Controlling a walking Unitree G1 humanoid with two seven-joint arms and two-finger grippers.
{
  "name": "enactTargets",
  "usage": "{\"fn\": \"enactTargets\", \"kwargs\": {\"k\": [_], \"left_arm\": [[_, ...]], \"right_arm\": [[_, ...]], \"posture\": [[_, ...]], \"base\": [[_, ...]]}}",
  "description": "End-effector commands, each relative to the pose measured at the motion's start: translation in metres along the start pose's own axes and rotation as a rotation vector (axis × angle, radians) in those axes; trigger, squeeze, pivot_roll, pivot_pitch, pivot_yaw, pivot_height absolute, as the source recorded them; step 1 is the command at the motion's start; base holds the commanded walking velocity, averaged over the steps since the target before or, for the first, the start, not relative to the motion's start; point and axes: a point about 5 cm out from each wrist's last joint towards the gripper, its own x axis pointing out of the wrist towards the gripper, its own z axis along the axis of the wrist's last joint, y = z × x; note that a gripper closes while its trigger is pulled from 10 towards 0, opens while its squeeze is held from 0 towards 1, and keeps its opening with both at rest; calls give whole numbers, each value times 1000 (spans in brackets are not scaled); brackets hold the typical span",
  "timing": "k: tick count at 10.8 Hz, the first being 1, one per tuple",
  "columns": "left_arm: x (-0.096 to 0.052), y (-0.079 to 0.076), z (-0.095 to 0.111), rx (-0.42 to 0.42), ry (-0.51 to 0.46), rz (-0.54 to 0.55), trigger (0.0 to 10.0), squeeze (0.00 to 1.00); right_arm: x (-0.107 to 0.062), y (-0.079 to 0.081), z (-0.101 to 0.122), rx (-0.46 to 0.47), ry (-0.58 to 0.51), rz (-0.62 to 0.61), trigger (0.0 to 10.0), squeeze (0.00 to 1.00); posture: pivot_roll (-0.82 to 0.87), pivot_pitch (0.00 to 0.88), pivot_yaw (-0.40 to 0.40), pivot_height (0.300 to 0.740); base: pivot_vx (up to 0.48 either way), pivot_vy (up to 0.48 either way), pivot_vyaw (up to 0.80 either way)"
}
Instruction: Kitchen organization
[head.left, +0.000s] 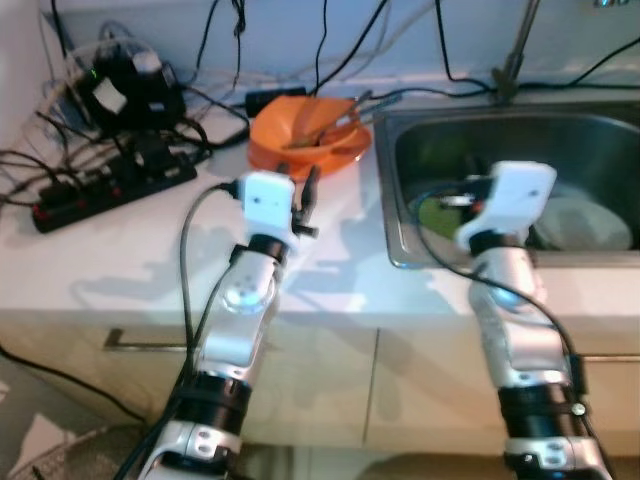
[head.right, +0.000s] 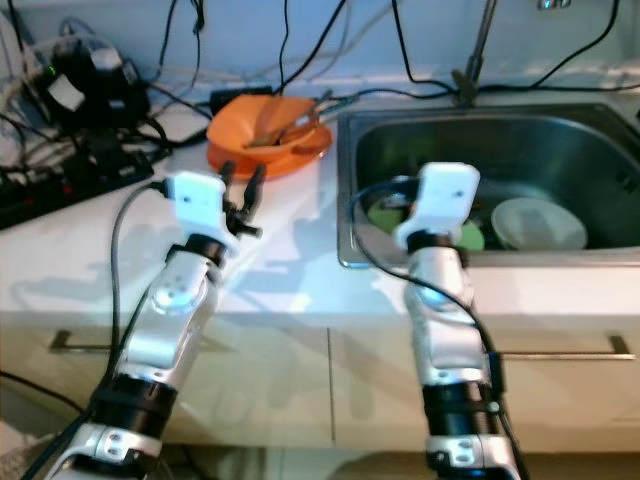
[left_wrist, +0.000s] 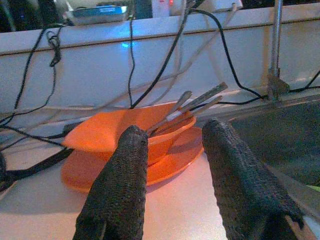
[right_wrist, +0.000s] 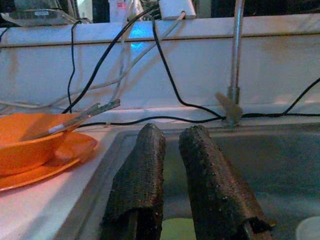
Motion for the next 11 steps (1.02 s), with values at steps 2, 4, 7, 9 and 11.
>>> {"fn": "enactTargets", "kwargs": {"k": [2, 4, 7, 9, 11], "left_arm": [[-1, 6, -2, 1, 1, 31, 10000, 0], [-1, 5, -3, -5, 3, 40, 10000, 0], [-2, 9, -10, 21, 48, 62, 10000, 0], [0, 11, -11, 33, 74, 57, 10000, 0], [3, 13, -13, 45, 116, 57, 10000, 0]], "right_arm": [[4, 10, 7, 4, -16, 40, 10000, 0], [5, 12, 7, -1, -9, 59, 10000, 0], [3, 13, -1, -6, 15, 58, 10000, 0], [2, 12, -7, -18, 45, 51, 10000, 0], [5, 13, -8, -22, 79, 46, 10000, 0]], "posture": [[14, 35, 43, 740], [15, 25, 27, 740], [25, 8, 43, 740], [25, 0, 56, 740], [19, 0, 67, 740]], "base": [[0, 0, 0], [0, 0, 0], [0, 0, 0], [0, 0, 0], [0, 0, 0]]}}
